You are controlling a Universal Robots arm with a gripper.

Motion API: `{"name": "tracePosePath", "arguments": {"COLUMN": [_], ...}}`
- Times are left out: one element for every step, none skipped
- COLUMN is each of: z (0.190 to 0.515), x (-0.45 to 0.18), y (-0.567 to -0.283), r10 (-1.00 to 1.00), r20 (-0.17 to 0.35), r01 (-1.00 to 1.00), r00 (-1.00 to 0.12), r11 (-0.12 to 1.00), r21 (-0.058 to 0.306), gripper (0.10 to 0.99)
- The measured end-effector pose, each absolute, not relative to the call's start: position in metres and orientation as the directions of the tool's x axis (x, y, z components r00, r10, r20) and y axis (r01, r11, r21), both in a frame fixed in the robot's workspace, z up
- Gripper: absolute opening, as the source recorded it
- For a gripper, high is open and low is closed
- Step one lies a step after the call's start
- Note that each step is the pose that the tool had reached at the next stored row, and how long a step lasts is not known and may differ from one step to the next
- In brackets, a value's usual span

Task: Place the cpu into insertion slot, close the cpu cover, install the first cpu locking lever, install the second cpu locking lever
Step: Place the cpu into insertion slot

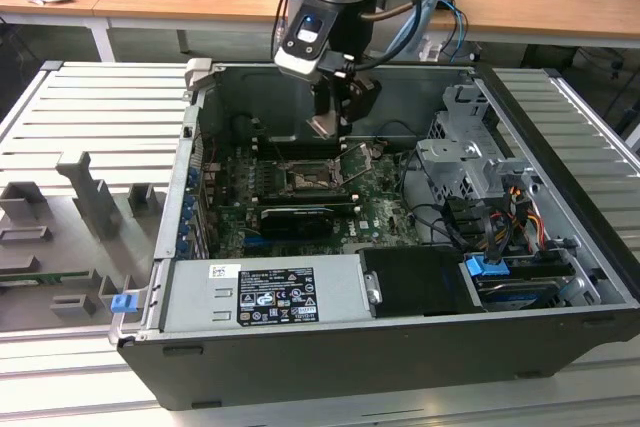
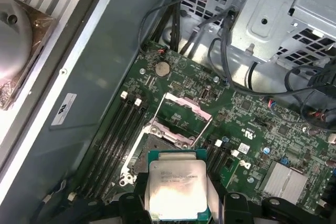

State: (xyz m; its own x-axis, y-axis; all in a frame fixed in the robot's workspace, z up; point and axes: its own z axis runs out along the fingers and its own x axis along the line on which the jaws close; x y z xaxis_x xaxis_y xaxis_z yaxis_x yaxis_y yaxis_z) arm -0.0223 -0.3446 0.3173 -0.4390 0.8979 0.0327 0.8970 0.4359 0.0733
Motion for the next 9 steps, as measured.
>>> {"name": "tracePosePath", "arguments": {"z": [0.3170, 0.3167, 0.3165, 0.3158, 0.3147, 0.3138, 0.3131, 0.3121, 0.3117], "x": [-0.0223, -0.0223, -0.0223, -0.0223, -0.0223, -0.0223, -0.0224, -0.0224, -0.0224], "y": [-0.3446, -0.3446, -0.3446, -0.3446, -0.3446, -0.3447, -0.3446, -0.3446, -0.3446], "r10": [0.906, 0.910, 0.914, 0.919, 0.923, 0.924, 0.924, 0.924, 0.925], "r20": [0.033, 0.032, 0.032, 0.032, 0.032, 0.032, 0.032, 0.032, 0.032], "r01": [0.905, 0.909, 0.912, 0.918, 0.922, 0.922, 0.923, 0.923, 0.924], "r00": [-0.423, -0.414, -0.406, -0.392, -0.384, -0.382, -0.382, -0.381, -0.380], "r11": [0.420, 0.411, 0.403, 0.389, 0.381, 0.379, 0.379, 0.378, 0.377], "r21": [0.073, 0.073, 0.073, 0.073, 0.073, 0.073, 0.072, 0.072, 0.072], "gripper": [0.525, 0.525, 0.525, 0.525, 0.525, 0.525, 0.525, 0.525, 0.525]}}
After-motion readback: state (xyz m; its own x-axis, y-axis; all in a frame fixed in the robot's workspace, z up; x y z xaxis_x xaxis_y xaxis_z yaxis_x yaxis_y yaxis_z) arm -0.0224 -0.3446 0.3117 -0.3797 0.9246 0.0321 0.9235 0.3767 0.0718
